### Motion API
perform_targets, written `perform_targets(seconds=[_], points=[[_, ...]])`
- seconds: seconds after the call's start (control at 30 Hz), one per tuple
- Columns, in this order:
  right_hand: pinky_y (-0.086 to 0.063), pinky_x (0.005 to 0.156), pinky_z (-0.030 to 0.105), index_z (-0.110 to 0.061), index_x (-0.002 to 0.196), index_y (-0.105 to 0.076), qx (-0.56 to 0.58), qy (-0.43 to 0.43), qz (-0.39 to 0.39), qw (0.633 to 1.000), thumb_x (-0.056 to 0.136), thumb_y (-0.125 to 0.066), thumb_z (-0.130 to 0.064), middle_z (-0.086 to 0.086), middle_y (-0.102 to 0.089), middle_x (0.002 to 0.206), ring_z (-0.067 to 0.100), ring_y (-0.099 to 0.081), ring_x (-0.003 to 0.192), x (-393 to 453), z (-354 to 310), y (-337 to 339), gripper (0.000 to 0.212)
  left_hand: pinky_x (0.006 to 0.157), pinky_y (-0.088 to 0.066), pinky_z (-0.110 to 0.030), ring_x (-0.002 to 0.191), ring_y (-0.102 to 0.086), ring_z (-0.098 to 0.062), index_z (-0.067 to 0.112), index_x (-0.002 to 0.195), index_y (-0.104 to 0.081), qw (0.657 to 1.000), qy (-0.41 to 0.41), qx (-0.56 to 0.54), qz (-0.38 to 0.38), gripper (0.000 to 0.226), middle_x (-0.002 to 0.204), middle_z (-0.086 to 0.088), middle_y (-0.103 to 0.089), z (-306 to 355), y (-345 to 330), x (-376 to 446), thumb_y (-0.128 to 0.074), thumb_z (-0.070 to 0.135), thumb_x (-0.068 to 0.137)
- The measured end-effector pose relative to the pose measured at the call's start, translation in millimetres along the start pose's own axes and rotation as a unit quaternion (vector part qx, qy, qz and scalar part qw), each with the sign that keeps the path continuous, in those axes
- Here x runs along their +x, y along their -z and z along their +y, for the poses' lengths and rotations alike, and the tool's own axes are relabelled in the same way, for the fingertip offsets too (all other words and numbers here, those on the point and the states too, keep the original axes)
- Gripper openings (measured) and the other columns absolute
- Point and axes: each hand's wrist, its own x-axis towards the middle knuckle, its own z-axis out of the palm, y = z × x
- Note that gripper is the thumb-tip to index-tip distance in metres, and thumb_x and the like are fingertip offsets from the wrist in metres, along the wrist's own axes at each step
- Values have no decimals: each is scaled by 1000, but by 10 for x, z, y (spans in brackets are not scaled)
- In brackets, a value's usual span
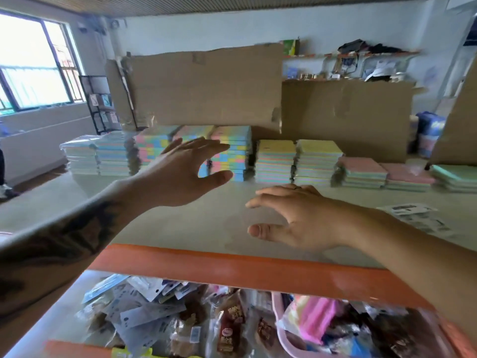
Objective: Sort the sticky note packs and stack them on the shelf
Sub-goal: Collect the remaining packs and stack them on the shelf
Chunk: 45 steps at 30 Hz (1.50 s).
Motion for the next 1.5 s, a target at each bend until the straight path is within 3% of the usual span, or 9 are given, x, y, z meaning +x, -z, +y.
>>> perform_targets(seconds=[0.27, 0.47, 0.6, 0.8, 0.9, 1.0, 1.13, 1.27, 1.5], points=[[-46, 101, 35, -45, 123, -55, 12, -75, 54, 996, 72, -65, -79, -20, -59, 125, 9, -58, 113, -1022, 1216, 415, 62, 110, -29, -27, 139, -43, -10, 41, 148, -45, 997, -40, -47, -55, 66, 151, 18, -48, 1443, -559, 155, -49, 73, 91], [-46, 103, 29, -45, 123, -56, 93, -85, -18, 992, 75, -85, -58, -27, -60, 122, -4, -56, 113, -1468, 1850, 316, 58, 109, -36, -27, 135, -48, -9, 42, 142, -53, 989, -50, -101, -95, 51, 146, 17, -54, 2229, -889, 325, -62, 55, 93], [-38, 71, 4, -41, 118, -65, 94, -50, 52, 993, 80, -85, -48, -40, -60, 92, -24, -52, 86, -1556, 1942, 229, 44, 101, -41, -22, 127, -55, -11, 38, 138, -59, 983, -26, -149, -107, 49, 137, 10, -63, 2491, -1051, 346, -71, 34, 91], [-47, 72, 18, -32, 98, -76, 167, 1, 129, 978, 85, -70, -61, -21, -70, 86, -3, -64, 82, -1561, 1979, 260, 32, 77, -39, -3, 89, -61, 7, 33, 121, -70, 975, -7, -208, -77, 33, 106, 17, -68, 2444, -1096, 318, -76, 22, 90], [-40, 61, 25, -29, 89, -75, 208, 25, 180, 961, 99, -64, -42, -9, -61, 66, 0, -53, 61, -1501, 1947, 253, 20, 81, -48, -23, 96, -66, 0, 27, 97, -66, 971, 3, -235, -46, 5, 94, 13, -71, 2381, -1109, 342, -71, 27, 94], [-52, 62, 33, -35, 96, -71, 219, 43, 210, 952, 101, -61, -42, -5, -63, 73, 9, -59, 64, -1405, 1860, 242, 13, 73, -49, -32, 80, -65, 0, 19, 86, -64, 954, 6, -299, -25, 15, 81, 6, -69, 2330, -1114, 359, -65, 33, 91], [-39, 74, 6, -24, 104, -69, 203, 59, 239, 948, 93, -74, -18, -29, -65, 90, -13, -60, 87, -1276, 1683, 286, 14, 65, -42, -30, 70, -49, -7, 10, 84, -66, 922, 8, -387, -18, 15, 72, -3, -61, 2253, -1058, 311, -69, 23, 91], [-42, 81, 8, -24, 93, -69, 250, 51, 238, 937, 84, -79, -12, -12, -72, 101, -4, -63, 97, -1061, 1496, 331, 18, 61, -33, -27, 66, -40, -6, 26, 71, -60, 905, 33, -424, -15, 19, 67, 13, -47, 2059, -988, 221, -67, 27, 89], [-25, 54, 29, -17, 87, -66, 344, 19, 144, 928, 75, -86, -22, -7, -54, 55, 8, -37, 50, -653, 1120, 391, 24, 75, -45, -32, 76, -56, -11, 37, 94, -70, 898, 70, -432, 42, 11, 84, 1, -68, 1628, -770, 44, -63, 33, 86]])
